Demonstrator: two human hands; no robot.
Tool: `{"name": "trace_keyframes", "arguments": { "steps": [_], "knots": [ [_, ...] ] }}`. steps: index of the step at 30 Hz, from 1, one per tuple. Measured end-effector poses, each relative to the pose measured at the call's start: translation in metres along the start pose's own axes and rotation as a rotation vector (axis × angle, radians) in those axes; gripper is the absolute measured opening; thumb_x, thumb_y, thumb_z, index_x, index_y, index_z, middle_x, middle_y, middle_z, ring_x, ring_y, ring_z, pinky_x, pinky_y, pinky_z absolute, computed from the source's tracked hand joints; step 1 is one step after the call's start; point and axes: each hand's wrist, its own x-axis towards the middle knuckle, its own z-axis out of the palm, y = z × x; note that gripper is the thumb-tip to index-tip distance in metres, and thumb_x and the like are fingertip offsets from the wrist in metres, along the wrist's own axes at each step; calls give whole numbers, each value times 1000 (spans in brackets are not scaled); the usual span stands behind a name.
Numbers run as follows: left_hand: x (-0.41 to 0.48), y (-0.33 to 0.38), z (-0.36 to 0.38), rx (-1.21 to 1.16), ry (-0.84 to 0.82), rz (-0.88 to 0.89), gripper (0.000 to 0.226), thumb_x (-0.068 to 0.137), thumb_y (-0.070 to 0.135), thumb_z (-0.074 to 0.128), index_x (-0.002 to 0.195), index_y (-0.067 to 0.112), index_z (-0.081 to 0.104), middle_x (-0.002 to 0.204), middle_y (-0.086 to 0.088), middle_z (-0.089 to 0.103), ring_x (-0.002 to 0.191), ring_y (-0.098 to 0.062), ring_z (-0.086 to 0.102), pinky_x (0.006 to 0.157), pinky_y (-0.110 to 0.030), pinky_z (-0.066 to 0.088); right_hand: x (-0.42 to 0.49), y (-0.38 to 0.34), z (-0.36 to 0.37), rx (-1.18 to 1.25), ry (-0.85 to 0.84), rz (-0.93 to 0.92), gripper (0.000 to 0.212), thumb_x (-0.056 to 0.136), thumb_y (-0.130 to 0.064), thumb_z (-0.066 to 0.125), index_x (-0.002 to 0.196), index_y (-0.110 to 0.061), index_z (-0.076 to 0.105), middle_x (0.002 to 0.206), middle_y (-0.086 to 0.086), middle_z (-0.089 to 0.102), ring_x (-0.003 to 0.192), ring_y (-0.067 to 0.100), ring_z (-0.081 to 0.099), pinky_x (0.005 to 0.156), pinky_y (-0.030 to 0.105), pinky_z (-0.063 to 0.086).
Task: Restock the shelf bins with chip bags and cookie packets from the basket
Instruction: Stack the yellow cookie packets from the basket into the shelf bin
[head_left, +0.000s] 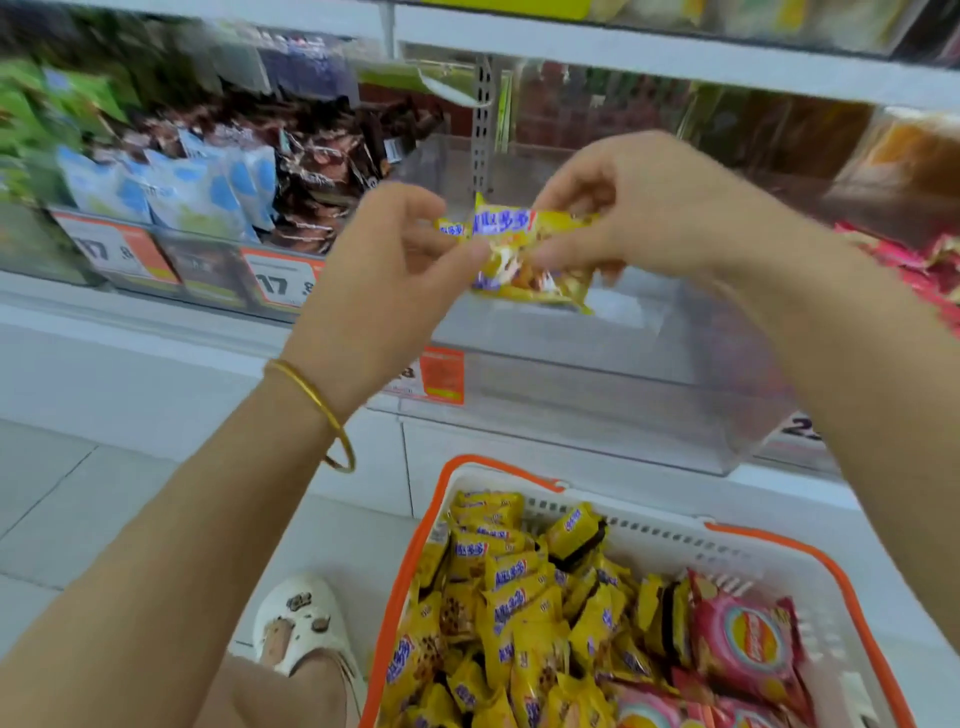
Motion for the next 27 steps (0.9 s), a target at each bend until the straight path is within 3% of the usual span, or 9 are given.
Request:
{"name": "trace_keyframes", "arguments": {
  "steps": [1,3,5,7,9,11,15,21,27],
  "knots": [
    [4,-14,1,142,57,72,26,88,32,60,105,14,53,93,0,64,89,-15,60,81,-29,48,26,11,8,-10,31,34,32,67,-17,83,91,-12,62,75,4,62,43,3,53,40,18,47],
    [4,-38,4,434,-18,122,39,86,45,41,104,15,60,100,-3,63,98,-22,57,85,-32,43,74,39,35,-88,56,94,38,67,-14,84,95,-11,58,86,6,57,49,10,56,39,22,49],
    [1,-50,11,689,-109,126,51,86,51,22,94,19,61,98,-6,64,98,-28,57,81,-36,40,110,64,64,-225,45,111,42,68,-16,84,101,-9,58,95,3,51,68,19,60,50,26,48],
    [-2,-50,17,831,-102,196,50,86,50,11,73,21,50,85,-6,65,87,-30,59,75,-36,38,134,83,85,-375,26,76,44,72,-21,81,107,-8,58,101,5,53,95,25,58,67,29,41],
    [-3,-51,19,827,-73,258,40,89,43,17,63,24,41,70,-6,64,73,-31,60,71,-36,39,150,92,96,-468,40,35,44,74,-24,78,110,-10,56,115,9,53,105,26,53,78,29,38],
    [-3,-56,18,798,-45,286,38,90,38,24,58,24,40,61,-6,62,64,-31,60,69,-35,41,162,95,102,-466,87,40,43,76,-24,77,110,-13,54,121,11,44,101,31,53,84,35,44],
    [-3,-56,19,801,-40,308,38,89,36,26,56,23,38,57,-3,60,60,-29,58,68,-35,42,174,93,113,-458,131,-18,40,80,-23,74,110,-11,51,121,13,39,97,34,53,81,39,45],
    [-2,-60,20,775,-2,336,41,90,35,27,54,20,37,52,-1,53,55,-28,53,67,-36,43,174,95,112,-887,197,-112,46,86,-41,62,122,-15,49,123,9,49,118,29,38,83,38,38],
    [-3,-61,20,770,21,323,39,91,34,28,57,21,40,56,-1,55,59,-28,55,67,-35,41,171,89,109,-899,153,-83,54,84,-39,67,124,-10,45,126,9,46,118,28,39,80,37,41]
  ]
}}
